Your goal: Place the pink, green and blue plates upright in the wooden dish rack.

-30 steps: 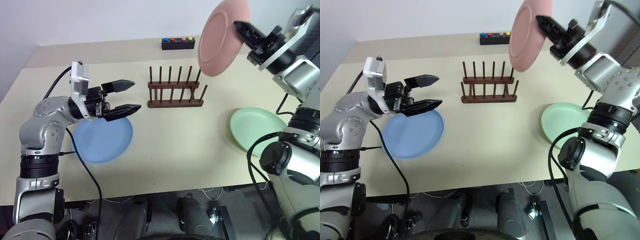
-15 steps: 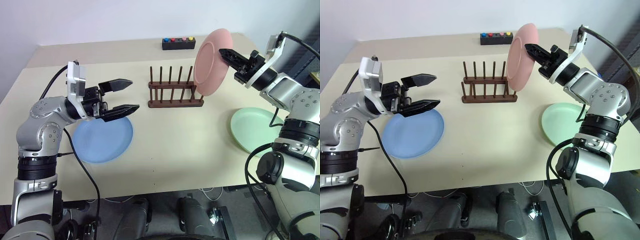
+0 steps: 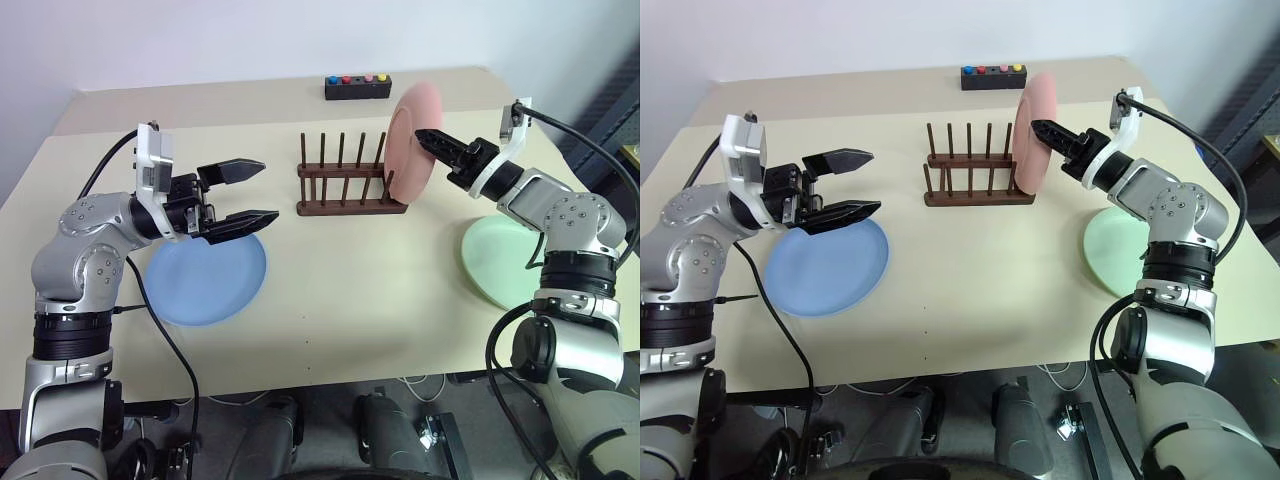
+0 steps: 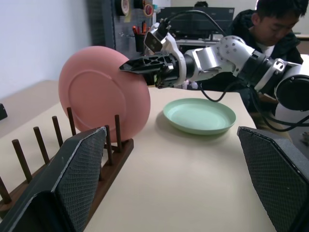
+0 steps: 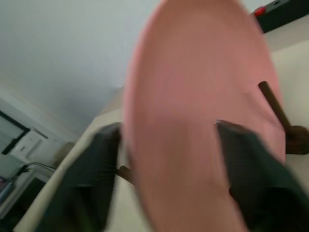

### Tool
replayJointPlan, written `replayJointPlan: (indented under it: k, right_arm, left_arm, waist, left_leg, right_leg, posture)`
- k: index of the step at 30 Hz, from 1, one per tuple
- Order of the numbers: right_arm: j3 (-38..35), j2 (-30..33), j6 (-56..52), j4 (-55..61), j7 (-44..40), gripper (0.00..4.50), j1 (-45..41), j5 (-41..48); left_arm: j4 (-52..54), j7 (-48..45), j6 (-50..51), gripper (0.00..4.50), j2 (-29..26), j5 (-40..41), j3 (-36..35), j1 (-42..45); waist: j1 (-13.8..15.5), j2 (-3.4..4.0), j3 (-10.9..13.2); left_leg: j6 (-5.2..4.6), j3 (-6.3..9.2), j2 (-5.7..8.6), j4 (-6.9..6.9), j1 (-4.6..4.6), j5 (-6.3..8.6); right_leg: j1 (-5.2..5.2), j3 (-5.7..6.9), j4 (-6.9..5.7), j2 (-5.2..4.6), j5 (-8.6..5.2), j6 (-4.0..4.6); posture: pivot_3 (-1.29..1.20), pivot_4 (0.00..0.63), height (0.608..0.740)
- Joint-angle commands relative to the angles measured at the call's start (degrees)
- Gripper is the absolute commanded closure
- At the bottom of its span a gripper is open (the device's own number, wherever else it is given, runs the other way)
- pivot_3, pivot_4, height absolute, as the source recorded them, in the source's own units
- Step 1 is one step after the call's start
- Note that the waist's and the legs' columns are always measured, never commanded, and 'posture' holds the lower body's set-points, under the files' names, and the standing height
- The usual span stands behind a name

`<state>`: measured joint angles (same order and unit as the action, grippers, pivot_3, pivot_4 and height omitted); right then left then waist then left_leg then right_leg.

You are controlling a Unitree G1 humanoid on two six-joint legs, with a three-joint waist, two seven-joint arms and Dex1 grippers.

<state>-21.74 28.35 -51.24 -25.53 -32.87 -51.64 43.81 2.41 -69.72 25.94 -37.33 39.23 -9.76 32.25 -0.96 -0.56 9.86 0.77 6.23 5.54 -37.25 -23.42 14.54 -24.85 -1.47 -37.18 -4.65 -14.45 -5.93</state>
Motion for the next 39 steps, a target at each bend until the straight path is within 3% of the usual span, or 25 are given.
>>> replayJointPlan:
  k: [1, 7, 9, 12, 17, 20, 25, 30, 33, 39]
  right_arm:
    - [-0.66, 1.94, 5.46, 2.06, -2.58, 0.06, -2.32, -1.26]
    - [0.79, 6.12, 18.67, 7.89, -9.15, 0.06, 1.95, -6.97]
    - [4.66, 11.75, 22.19, 11.44, -15.05, 0.06, 6.58, -11.53]
    - [11.02, 21.72, 18.21, 16.39, -22.55, 0.06, 14.32, -15.40]
    - [9.43, 29.76, 1.33, 26.34, -20.73, 0.06, 20.62, -11.29]
    - [9.96, 37.45, -1.64, 38.44, -22.52, 0.06, 34.08, -13.65]
    - [7.78, 39.96, -4.14, 44.71, -19.80, 0.06, 45.65, -15.78]
    - [7.94, 39.15, -4.28, 46.19, -17.67, 0.06, 50.96, -17.63]
    - [10.08, 38.33, -2.02, 43.00, -14.99, 0.89, 50.66, -20.89]
    - [14.54, 37.56, 0.85, 40.82, -14.37, 3.89, 50.72, -24.58]
  left_arm:
    - [2.15, 0.26, -0.15, 0.00, -1.01, 0.41, -0.57, -0.07]
    - [2.26, 0.11, -0.38, 0.00, -0.93, 0.39, -0.37, -0.11]
    - [2.59, -0.49, -0.07, 0.00, -1.03, 0.56, 0.12, -0.20]
    - [3.50, -1.84, 0.77, 0.00, -1.49, 0.70, 1.43, -0.82]
    - [5.92, -6.49, 4.36, 0.00, -4.13, 2.01, 3.93, -2.80]
    - [6.06, -8.63, 3.30, 0.00, -5.31, -0.02, 6.22, -3.99]
    - [6.29, -9.87, -1.63, 0.00, -3.67, -2.82, 8.91, -3.96]
    - [5.58, -9.73, -4.35, 0.00, -1.75, -4.54, 10.67, -3.20]
    - [5.27, -10.03, -4.95, 0.00, -1.54, -5.15, 11.31, -3.22]
    - [5.20, -9.92, -5.38, 0.00, -1.46, -5.64, 11.12, -3.27]
  waist:
    - [0.03, 0.00, 0.00]
    - [0.23, 0.00, 0.00]
    - [0.32, 0.00, 0.00]
    - [0.39, -0.01, 0.00]
    - [-0.20, 0.11, 0.00]
    - [0.51, 0.13, -0.02]
    - [1.27, 0.13, -0.02]
    - [1.70, 0.13, -0.01]
    - [1.68, 0.13, -0.01]
    - [1.65, 0.09, -0.03]
  left_leg:
    - [0.00, 0.00, 0.00, 0.00, 0.00, 0.00]
    - [-0.01, 0.01, 0.01, 0.00, 0.00, 0.00]
    - [-0.01, 0.00, 0.02, -0.01, 0.00, 0.01]
    - [-0.06, 0.02, 0.03, -0.02, 0.00, 0.03]
    - [-0.26, -0.04, -0.03, -0.01, 0.06, 0.15]
    - [-0.25, 0.03, -0.11, 0.11, 0.05, 0.15]
    - [-0.34, 0.00, -0.04, -0.12, 0.06, 0.21]
    - [-0.37, 0.01, -0.05, -0.15, 0.11, 0.22]
    - [-0.36, 0.01, -0.05, -0.15, 0.11, 0.22]
    - [-0.36, 0.01, -0.06, -0.13, 0.11, 0.22]
  right_leg:
    - [0.00, 0.00, 0.00, 0.00, 0.00, 0.00]
    - [0.01, 0.01, 0.01, 0.01, 0.00, 0.00]
    - [0.02, 0.02, 0.01, 0.00, 0.00, 0.00]
    - [0.06, 0.06, 0.05, 0.02, -0.01, -0.01]
    - [0.05, -0.04, 0.00, 0.01, -0.01, 0.01]
    - [0.04, -0.01, 0.05, 0.05, -0.02, 0.03]
    - [0.23, 0.04, 0.14, -0.03, -0.01, 0.02]
    - [0.32, 0.04, 0.17, -0.03, -0.01, 0.02]
    - [0.32, 0.04, 0.17, -0.03, -0.01, 0.02]
    - [0.31, 0.06, 0.17, -0.01, -0.01, 0.02]
  posture:
    - [0.00, 0.150, 0.740]
    - [0.00, 0.150, 0.740]
    - [0.00, 0.150, 0.740]
    - [0.00, 0.150, 0.740]
    - [0.00, 0.150, 0.740]
    - [0.00, 0.150, 0.740]
    - [0.00, 0.150, 0.740]
    - [0.00, 0.150, 0.740]
    - [0.00, 0.150, 0.740]
    - [0.00, 0.150, 0.740]
